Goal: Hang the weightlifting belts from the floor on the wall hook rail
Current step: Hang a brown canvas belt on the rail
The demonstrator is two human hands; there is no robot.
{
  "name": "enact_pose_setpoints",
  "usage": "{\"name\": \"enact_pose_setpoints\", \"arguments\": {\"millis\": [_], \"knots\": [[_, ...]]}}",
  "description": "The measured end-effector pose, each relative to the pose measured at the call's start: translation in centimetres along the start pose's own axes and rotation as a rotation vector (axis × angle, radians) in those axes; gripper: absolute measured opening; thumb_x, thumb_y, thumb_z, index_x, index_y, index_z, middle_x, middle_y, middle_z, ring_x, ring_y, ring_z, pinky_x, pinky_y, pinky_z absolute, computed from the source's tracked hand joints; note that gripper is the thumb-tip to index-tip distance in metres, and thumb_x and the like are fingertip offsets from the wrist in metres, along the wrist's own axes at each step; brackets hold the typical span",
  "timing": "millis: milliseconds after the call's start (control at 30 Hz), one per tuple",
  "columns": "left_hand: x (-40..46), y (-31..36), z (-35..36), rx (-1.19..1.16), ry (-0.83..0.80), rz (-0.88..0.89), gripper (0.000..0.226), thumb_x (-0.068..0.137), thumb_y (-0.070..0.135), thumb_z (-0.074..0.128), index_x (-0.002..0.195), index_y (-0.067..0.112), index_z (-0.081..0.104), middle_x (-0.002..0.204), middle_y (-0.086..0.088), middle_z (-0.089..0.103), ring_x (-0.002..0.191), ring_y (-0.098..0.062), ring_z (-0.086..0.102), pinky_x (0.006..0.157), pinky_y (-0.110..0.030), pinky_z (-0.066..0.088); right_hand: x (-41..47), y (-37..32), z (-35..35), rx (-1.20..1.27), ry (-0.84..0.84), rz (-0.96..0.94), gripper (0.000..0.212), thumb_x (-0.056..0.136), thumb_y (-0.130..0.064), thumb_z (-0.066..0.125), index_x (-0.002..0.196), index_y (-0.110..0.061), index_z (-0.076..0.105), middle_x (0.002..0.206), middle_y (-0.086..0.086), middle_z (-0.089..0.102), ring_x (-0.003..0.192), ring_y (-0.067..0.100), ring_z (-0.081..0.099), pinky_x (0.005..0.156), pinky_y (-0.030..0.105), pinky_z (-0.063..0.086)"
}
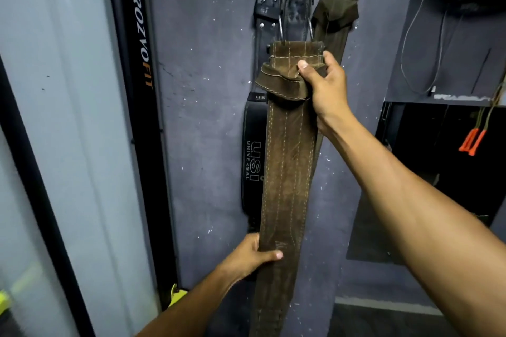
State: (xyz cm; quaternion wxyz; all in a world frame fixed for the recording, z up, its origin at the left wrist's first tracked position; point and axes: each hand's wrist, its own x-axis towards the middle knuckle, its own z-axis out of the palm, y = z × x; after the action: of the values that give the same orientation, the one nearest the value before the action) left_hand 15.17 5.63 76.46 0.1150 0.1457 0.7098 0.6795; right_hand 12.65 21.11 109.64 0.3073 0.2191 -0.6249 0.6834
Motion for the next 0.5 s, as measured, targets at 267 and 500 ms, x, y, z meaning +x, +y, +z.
{"name": "enact_pose_setpoints", "arguments": {"millis": [267, 500], "knots": [[0.7, 3.5, -1.6, 0.049, -0.013, 0.014, 0.044, 0.089, -0.005, 0.072, 0.131, -0.004, 0.060, 0.131, -0.016, 0.070, 0.109, -0.013, 0.071, 0.092, -0.020, 0.055, 0.3, 2.4, -0.4, 0.009, -0.057, 0.060, 0.055, 0.099, -0.014, 0.067, 0.145, 0.005, 0.045, 0.138, 0.023, 0.064, 0.123, 0.026, 0.066, 0.112, 0.046, 0.050], [3.6, 22.3, -2.0, -0.468, 0.083, 0.418, 0.050, 0.102, 0.029, 0.057, 0.143, 0.001, 0.053, 0.141, -0.020, 0.062, 0.135, -0.032, 0.057, 0.116, -0.045, 0.044, -2.7, 7.4, -0.3, -0.041, -0.151, 0.096, 0.022, 0.101, -0.011, 0.065, 0.122, -0.010, 0.062, 0.114, 0.004, 0.075, 0.101, 0.009, 0.071, 0.092, 0.024, 0.054]]}}
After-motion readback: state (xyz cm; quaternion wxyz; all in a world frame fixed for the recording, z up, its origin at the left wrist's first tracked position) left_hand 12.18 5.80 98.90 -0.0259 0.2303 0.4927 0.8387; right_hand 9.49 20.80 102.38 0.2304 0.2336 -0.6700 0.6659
